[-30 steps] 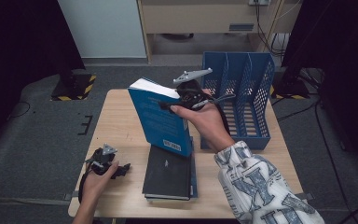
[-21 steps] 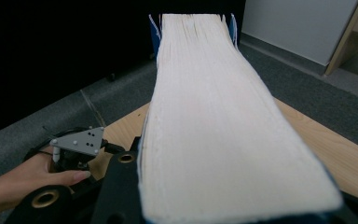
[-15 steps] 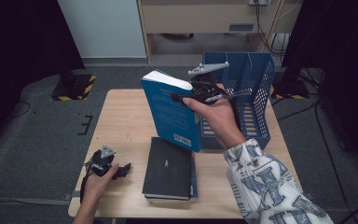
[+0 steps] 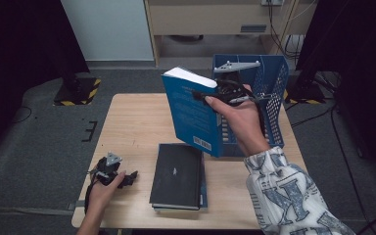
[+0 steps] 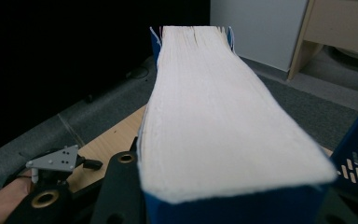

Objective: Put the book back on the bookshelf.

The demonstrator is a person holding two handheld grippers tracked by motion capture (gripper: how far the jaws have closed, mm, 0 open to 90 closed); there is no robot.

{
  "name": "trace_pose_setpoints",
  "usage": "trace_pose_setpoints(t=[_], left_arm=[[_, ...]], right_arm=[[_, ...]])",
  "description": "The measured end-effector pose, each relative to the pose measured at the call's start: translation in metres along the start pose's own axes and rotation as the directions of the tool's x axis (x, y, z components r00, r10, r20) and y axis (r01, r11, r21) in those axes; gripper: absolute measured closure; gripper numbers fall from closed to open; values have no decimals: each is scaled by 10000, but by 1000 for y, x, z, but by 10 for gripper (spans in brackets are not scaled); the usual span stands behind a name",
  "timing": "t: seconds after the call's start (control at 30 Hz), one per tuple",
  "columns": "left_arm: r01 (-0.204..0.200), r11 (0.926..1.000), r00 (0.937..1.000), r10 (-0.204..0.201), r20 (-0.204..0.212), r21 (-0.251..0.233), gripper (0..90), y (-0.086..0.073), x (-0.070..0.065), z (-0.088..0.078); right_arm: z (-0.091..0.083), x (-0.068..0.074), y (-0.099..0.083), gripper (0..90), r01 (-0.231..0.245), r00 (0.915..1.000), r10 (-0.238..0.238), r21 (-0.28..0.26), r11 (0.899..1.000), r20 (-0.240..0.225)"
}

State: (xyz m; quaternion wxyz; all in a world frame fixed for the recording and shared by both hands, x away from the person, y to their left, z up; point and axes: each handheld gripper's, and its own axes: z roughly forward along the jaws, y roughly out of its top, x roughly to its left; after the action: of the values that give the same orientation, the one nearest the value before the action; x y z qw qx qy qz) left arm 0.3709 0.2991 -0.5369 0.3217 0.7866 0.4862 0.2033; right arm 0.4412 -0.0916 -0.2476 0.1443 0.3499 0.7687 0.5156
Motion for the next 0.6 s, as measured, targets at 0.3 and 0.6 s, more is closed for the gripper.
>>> trace_pose_setpoints(t=[0.3, 0.6], left_arm=[[18, 10000, 10000, -18, -26, 29, 7, 0, 0, 0], [37, 10000, 10000, -37, -45, 31, 7, 0, -1, 0]], right_arm=[[-14, -9, 8, 610, -302, 9975, 317, -240, 9993, 631], [-32, -26, 11, 610, -716, 9909, 765, -469, 9963, 1111]])
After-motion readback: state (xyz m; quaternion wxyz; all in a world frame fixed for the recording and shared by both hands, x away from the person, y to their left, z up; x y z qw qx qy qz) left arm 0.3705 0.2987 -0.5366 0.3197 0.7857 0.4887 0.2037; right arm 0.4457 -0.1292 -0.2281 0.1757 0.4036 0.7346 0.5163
